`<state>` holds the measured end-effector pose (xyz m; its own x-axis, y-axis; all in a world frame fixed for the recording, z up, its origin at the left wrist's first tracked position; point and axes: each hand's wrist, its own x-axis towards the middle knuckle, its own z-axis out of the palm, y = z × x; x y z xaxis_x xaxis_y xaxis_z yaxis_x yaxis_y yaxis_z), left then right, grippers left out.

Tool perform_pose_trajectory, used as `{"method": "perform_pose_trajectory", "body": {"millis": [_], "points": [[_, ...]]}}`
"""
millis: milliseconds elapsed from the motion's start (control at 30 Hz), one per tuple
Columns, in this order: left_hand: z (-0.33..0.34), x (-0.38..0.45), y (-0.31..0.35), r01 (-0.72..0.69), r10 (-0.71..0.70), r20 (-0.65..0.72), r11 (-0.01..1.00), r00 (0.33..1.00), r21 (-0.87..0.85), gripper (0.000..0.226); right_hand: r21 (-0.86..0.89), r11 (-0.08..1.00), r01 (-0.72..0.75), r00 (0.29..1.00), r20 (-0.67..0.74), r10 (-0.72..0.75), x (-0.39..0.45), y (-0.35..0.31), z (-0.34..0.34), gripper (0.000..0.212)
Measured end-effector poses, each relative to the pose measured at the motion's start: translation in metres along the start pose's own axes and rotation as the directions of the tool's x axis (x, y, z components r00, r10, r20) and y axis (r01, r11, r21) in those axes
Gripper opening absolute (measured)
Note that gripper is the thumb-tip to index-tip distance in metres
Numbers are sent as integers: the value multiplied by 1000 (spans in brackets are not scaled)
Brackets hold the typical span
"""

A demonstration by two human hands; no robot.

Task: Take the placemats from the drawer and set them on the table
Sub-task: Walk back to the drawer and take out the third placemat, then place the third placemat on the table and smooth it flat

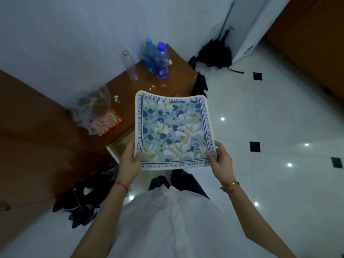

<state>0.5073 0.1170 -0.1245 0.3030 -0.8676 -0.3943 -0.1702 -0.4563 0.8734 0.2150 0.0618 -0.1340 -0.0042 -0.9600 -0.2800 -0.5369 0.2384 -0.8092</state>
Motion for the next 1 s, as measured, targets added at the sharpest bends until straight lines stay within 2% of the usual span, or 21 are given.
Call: {"method": "perform_pose_trajectory", "body": {"millis": [167, 300, 433, 667, 1000], "points": [[16, 12, 31, -162, 146, 171, 983, 974, 81, 45, 67, 997, -38, 980, -191, 50, -39, 5, -26, 36], [47, 19, 53, -200, 154, 306, 972, 939, 124, 40, 93, 992, -88, 931, -346, 115, -69, 21, -47, 34], [95, 19, 81, -304, 192, 438, 931, 878, 202, 41, 163, 974, -159, 860, -462, 218, -94, 43, -74, 33], [218, 6, 129, -471, 248, 632, 857, 734, 210, 41, 286, 932, -224, 723, -592, 356, -129, 89, -151, 34], [424, -45, 178, -567, 305, 772, 819, 557, 85, 41, 306, 923, -234, 525, -759, 385, -166, 172, -300, 35]]}}
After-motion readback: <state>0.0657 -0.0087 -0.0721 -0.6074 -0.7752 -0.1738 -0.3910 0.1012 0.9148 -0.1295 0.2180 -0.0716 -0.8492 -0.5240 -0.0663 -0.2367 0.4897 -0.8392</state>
